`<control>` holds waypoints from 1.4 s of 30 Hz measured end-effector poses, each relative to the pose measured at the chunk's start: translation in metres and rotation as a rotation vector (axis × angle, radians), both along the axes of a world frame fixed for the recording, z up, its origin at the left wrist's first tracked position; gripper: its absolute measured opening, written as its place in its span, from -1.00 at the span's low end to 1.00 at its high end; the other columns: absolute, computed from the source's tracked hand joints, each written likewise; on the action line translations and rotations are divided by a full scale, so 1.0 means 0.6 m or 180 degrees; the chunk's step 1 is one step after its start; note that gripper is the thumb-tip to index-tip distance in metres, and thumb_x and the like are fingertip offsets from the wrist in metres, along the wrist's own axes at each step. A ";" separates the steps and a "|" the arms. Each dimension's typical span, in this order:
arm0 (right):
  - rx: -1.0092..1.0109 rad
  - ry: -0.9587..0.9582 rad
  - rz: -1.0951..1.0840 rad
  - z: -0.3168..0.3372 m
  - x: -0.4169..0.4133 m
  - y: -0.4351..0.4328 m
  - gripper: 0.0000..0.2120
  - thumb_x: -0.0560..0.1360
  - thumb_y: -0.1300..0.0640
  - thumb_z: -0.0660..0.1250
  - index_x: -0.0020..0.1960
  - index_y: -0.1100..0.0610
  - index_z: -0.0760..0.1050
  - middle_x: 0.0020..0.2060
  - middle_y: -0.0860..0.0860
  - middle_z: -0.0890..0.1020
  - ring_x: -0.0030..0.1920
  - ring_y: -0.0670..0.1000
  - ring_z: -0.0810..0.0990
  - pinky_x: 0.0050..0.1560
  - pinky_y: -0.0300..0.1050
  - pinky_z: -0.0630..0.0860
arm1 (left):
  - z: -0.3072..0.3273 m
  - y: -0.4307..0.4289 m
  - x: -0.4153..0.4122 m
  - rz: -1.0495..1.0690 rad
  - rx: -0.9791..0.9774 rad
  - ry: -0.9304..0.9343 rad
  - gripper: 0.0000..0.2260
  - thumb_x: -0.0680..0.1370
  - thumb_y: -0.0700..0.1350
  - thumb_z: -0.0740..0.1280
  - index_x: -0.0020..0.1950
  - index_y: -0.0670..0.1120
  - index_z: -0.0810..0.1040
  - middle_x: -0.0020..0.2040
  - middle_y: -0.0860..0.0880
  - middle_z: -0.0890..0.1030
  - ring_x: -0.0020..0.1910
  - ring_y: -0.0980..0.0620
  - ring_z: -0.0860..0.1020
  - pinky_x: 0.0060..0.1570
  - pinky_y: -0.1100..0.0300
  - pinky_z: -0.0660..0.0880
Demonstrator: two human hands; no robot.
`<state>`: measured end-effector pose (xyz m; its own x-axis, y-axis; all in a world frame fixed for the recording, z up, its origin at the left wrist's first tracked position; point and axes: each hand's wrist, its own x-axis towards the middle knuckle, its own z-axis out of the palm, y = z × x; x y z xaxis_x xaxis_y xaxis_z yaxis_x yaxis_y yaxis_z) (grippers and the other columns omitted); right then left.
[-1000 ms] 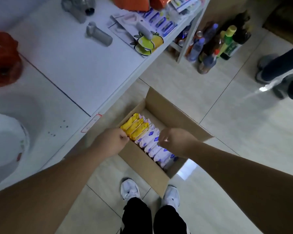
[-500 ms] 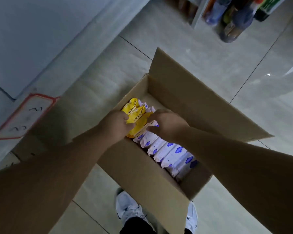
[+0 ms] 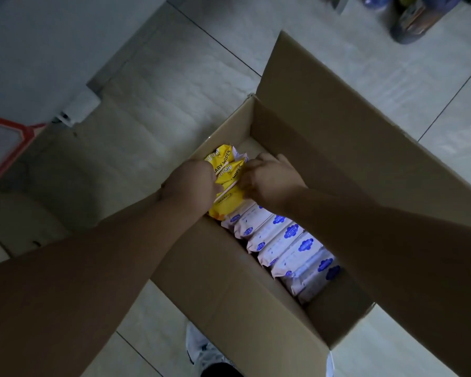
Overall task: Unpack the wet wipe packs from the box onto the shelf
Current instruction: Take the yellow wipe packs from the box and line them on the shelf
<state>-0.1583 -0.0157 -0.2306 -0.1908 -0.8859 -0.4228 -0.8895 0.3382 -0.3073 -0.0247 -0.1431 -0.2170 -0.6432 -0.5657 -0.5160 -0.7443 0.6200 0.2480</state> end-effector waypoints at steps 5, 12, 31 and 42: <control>0.0062 -0.0231 0.0022 -0.003 -0.004 -0.003 -0.92 0.57 0.10 0.29 -0.04 -0.03 0.55 0.02 -0.04 0.59 0.18 0.06 0.49 0.16 -0.03 0.32 | -0.005 -0.003 0.008 -0.0121 0.0123 0.0286 -0.80 0.53 -0.02 0.45 -0.13 -0.15 0.63 -0.18 -0.16 0.64 -0.15 -0.17 0.58 -0.14 0.07 0.52; 0.0351 -0.0956 -0.0477 0.086 -0.006 0.054 -0.96 0.60 0.10 0.29 -0.02 0.03 0.50 -0.17 -0.03 0.50 -0.14 0.04 0.46 -0.19 -0.20 0.26 | 0.055 0.006 0.021 -0.0111 0.0521 0.0641 -0.74 0.49 -0.07 0.50 -0.27 -0.13 0.49 -0.43 0.02 0.43 -0.41 0.00 0.41 -0.30 0.09 0.44; -0.0201 -0.1211 -0.1268 0.805 -0.099 0.164 -0.73 0.56 0.20 0.32 -0.27 -0.04 0.40 -0.34 -0.11 0.50 -0.28 -0.13 0.46 -0.27 -0.22 0.39 | 0.763 0.021 -0.012 -0.0150 0.0910 0.0870 -0.77 0.55 -0.05 0.44 -0.22 -0.07 0.46 -0.44 0.03 0.37 -0.50 0.16 0.30 -0.37 0.15 0.28; -0.0940 -0.1079 -0.0862 1.274 -0.090 0.175 -0.85 0.64 0.10 0.28 -0.07 0.14 0.46 -0.18 0.03 0.54 -0.20 -0.08 0.45 -0.18 -0.15 0.43 | 1.266 0.022 0.021 -0.0124 0.0216 0.1266 -0.78 0.60 0.00 0.37 -0.20 -0.01 0.44 -0.45 0.05 0.39 -0.54 0.18 0.33 -0.39 0.20 0.28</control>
<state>-0.2121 0.0894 0.5340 -0.3253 -0.9146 -0.2401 -0.6162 0.3976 -0.6799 -0.0122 -0.1297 0.5427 -0.8205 -0.5101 -0.2580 -0.5584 0.6182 0.5533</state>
